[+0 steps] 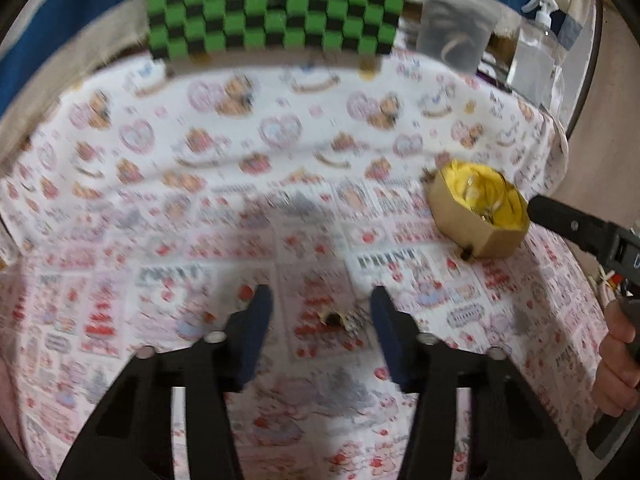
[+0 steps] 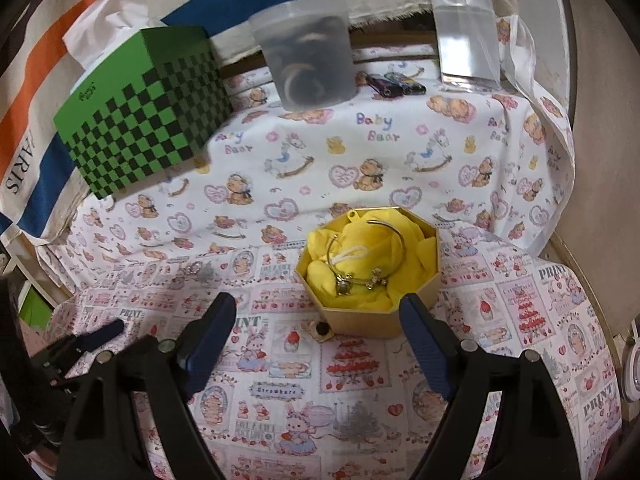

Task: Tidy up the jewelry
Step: 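Lower the left tool onto the gold ring with black stone and close it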

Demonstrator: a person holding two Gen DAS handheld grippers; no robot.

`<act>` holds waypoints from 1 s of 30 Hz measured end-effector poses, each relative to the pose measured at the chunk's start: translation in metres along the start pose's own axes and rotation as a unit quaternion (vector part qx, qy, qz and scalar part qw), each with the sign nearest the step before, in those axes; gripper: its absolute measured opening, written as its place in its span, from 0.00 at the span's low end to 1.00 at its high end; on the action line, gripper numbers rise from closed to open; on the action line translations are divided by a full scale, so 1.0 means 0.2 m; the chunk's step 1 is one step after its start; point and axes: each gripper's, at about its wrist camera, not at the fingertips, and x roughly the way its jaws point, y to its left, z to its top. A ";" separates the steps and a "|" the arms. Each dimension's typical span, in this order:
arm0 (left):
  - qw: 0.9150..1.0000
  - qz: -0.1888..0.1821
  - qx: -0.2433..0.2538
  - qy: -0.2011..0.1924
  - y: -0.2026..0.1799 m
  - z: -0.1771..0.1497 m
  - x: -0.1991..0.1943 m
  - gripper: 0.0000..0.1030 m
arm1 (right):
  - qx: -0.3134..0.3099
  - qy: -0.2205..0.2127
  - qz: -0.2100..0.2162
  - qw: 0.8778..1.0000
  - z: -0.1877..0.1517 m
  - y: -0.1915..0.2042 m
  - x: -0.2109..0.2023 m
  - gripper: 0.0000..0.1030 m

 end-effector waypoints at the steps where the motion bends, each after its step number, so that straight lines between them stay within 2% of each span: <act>1: 1.000 -0.004 0.000 0.006 0.00 0.00 0.01 0.39 | 0.000 0.001 -0.001 1.000 0.00 0.00 0.00 0.80; 6: 1.000 -0.005 0.006 0.019 -0.02 -0.01 0.05 0.26 | -0.004 0.004 -0.007 1.000 0.00 0.01 0.01 0.80; 19: 0.999 -0.004 0.003 0.043 -0.01 -0.02 0.15 0.13 | -0.001 0.016 -0.015 1.000 0.01 0.00 0.03 0.80; 21: 0.999 -0.002 0.003 0.046 -0.01 -0.03 0.16 0.07 | -0.002 0.017 -0.016 1.000 0.01 0.01 0.04 0.80; 28: 1.000 -0.011 0.004 0.029 -0.01 -0.02 0.12 0.06 | 0.000 0.027 -0.014 1.000 0.00 0.01 0.06 0.80; 30: 1.000 -0.010 0.002 0.016 0.00 -0.02 0.07 0.06 | 0.006 0.041 0.002 0.999 0.00 0.01 0.08 0.80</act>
